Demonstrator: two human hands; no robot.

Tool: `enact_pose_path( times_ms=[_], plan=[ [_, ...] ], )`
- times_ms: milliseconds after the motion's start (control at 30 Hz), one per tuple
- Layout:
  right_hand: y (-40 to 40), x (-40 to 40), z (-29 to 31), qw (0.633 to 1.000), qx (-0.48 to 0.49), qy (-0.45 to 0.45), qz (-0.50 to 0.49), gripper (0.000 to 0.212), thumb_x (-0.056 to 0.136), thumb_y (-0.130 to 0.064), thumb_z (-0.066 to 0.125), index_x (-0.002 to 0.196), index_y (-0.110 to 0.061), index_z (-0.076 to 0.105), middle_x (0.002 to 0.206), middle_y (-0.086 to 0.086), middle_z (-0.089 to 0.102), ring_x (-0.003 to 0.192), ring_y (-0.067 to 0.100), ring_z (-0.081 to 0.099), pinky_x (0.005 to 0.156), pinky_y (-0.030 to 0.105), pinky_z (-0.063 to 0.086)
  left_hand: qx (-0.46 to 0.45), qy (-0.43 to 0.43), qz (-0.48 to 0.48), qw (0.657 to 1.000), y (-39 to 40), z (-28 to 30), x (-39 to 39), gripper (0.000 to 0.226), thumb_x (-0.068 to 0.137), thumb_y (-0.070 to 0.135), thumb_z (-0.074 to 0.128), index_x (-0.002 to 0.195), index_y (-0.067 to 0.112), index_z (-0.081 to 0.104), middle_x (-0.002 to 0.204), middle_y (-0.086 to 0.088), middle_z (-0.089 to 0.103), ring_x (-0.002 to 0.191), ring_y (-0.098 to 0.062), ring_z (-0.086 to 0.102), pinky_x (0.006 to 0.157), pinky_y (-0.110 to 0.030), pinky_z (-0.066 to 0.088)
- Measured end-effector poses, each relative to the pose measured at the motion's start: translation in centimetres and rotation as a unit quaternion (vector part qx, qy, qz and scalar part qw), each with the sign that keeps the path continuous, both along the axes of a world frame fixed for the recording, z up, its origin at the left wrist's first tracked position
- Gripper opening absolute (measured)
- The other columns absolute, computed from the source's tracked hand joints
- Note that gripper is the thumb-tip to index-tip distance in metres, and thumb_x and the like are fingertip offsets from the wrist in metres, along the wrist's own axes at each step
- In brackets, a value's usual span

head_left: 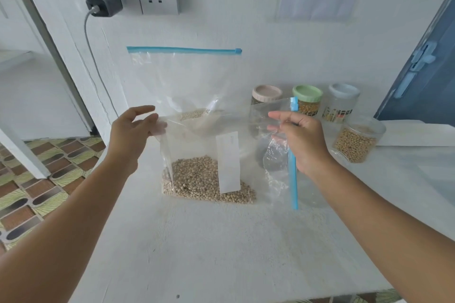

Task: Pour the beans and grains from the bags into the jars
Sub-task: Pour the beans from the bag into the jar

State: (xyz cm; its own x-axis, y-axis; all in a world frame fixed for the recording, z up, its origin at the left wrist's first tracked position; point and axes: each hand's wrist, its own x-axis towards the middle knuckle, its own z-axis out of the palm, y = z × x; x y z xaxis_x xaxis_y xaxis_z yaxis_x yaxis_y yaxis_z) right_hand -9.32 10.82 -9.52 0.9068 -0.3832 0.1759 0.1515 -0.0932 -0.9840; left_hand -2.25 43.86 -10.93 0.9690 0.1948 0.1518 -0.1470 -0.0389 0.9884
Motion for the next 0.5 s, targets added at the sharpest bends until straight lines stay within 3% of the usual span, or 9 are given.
enact_pose_path(
  times_ms=[133, 233, 300, 367, 433, 467, 500],
  plan=[
    [0.1, -0.1, 0.0, 1.0, 0.013, 0.001, -0.005, 0.045, 0.097, 0.011, 0.043, 0.102, -0.017, 0.078, 0.104, -0.007, 0.076, 0.09, 0.013, 0.078, 0.084, 0.031, 0.063, 0.09, -0.042, 0.018, 0.995, 0.3, 0.2, 0.3, 0.027, 0.101, 0.023, 0.068, 0.128, 0.028, 0.07, 0.089, 0.002, 0.081, 0.093, -0.012, 0.076, 0.088, -0.027, 0.049],
    [0.1, -0.1, -0.1, 1.0, 0.017, 0.001, -0.005, 0.045, 0.097, 0.011, 0.043, 0.103, -0.016, 0.078, 0.107, -0.008, 0.075, 0.091, 0.013, 0.077, 0.082, 0.028, 0.063, 0.047, -0.039, 0.003, 0.998, 0.0, 0.2, 0.0, 0.023, 0.101, 0.02, 0.068, 0.122, 0.028, 0.072, 0.09, 0.002, 0.08, 0.091, -0.009, 0.074, 0.089, -0.027, 0.049],
    [0.0, -0.1, -0.3, 1.0, 0.014, 0.0, -0.005, 0.045, 0.097, 0.011, 0.044, 0.102, -0.017, 0.078, 0.108, -0.008, 0.075, 0.093, 0.013, 0.077, 0.082, 0.028, 0.063, -0.002, -0.015, -0.031, 0.999, 0.0, -0.1, -0.4, 0.017, 0.101, 0.018, 0.067, 0.108, 0.03, 0.077, 0.096, 0.006, 0.078, 0.096, -0.01, 0.069, 0.099, -0.033, 0.048],
    [-0.2, -0.1, -0.5, 1.0, 0.014, 0.001, -0.001, 0.045, 0.097, 0.01, 0.044, 0.102, -0.018, 0.079, 0.111, -0.007, 0.075, 0.095, 0.014, 0.077, 0.083, 0.029, 0.062, -0.058, 0.017, -0.102, 0.993, 0.8, -0.9, -1.0, 0.022, 0.102, 0.017, 0.063, 0.096, 0.03, 0.08, 0.105, 0.012, 0.074, 0.109, -0.013, 0.06, 0.119, -0.04, 0.038],
    [-0.3, 0.0, -0.6, 1.0, 0.014, -0.003, 0.005, 0.045, 0.098, 0.01, 0.044, 0.101, -0.019, 0.079, 0.113, -0.006, 0.075, 0.096, 0.014, 0.077, 0.085, 0.031, 0.062, -0.087, 0.053, -0.189, 0.977, 1.6, -1.5, -2.0, 0.014, 0.096, 0.026, 0.068, 0.092, 0.027, 0.081, 0.113, 0.015, 0.073, 0.124, -0.016, 0.052, 0.127, -0.044, 0.024],
    [-0.4, -0.1, -0.7, 1.0, 0.011, -0.006, 0.006, 0.046, 0.098, 0.01, 0.044, 0.1, -0.02, 0.079, 0.114, -0.005, 0.075, 0.097, 0.014, 0.077, 0.085, 0.031, 0.062, -0.079, 0.069, -0.237, 0.966, 1.9, -1.8, -2.7, 0.014, 0.084, 0.038, 0.078, 0.091, 0.026, 0.083, 0.118, 0.013, 0.073, 0.132, -0.015, 0.049, 0.127, -0.042, 0.021],
    [-0.4, -0.1, -0.8, 1.0, 0.009, -0.009, 0.008, 0.046, 0.098, 0.009, 0.044, 0.099, -0.021, 0.079, 0.114, -0.005, 0.075, 0.098, 0.014, 0.076, 0.086, 0.032, 0.062, -0.052, 0.079, -0.28, 0.955, 2.1, -2.4, -3.0, 0.035, 0.068, 0.05, 0.089, 0.092, 0.025, 0.084, 0.122, 0.011, 0.073, 0.138, -0.011, 0.048, 0.126, -0.039, 0.019]
  ],
)
